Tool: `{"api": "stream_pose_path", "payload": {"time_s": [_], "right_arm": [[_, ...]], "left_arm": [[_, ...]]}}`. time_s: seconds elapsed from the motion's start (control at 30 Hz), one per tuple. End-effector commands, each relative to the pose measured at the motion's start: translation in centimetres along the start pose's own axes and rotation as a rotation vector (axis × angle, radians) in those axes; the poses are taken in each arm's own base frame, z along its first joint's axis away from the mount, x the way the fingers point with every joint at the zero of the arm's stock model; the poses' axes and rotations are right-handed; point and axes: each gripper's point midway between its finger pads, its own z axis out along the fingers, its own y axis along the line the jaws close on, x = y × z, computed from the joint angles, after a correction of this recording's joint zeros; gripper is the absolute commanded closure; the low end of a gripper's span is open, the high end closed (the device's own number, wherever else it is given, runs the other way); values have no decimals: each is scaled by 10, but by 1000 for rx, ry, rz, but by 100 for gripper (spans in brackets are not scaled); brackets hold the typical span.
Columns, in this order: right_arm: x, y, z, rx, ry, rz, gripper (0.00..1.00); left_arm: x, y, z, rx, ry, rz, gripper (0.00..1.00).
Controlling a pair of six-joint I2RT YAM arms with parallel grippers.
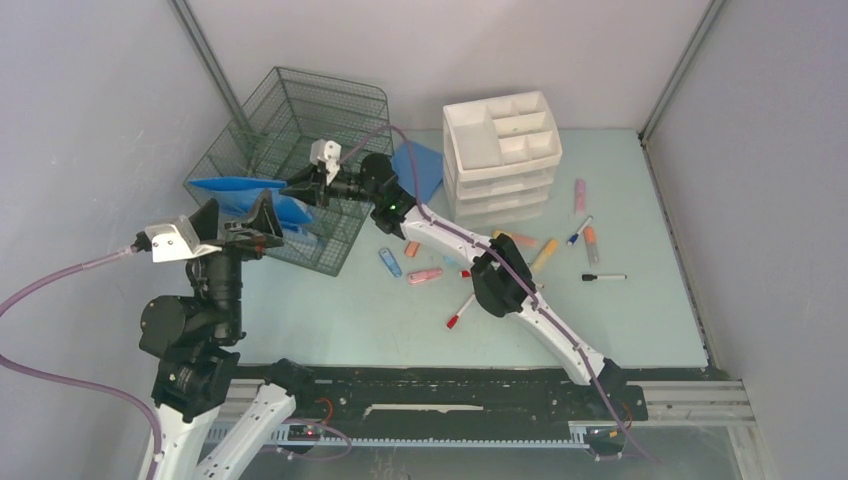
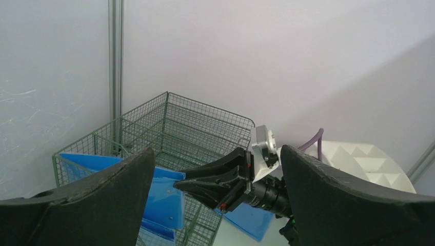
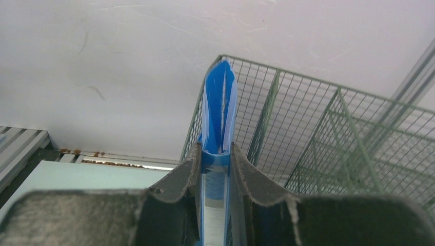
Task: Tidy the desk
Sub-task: Place the folder in the storage box.
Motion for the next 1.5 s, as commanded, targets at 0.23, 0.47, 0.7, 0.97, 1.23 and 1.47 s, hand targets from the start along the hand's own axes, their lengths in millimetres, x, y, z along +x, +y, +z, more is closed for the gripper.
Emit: {"api": "stream_pose_path", "payload": {"time_s": [0.23,0.47,0.7,0.97,1.23,1.47], "right_arm": [[42,-3,-4,100,-57,92,100],[70,-10,-21,93,12,118,79],[60,-3,-27,1,74,122,39],[23,19,-38,-174,239,101,10],[-20,49,-82,-269,467,75,0],[-64,91,-157,-353,611,173,0]], "left_arm": [[3,-2,6,0,1,0,0],[5,-3,7,1,6,2,0],[9,-4,10,1,18,5,0],[10,-4,11,3,18,-9,0],[11,-8,13,18,23,-11,0],[15,-32,9,130,100,-66,0]]}}
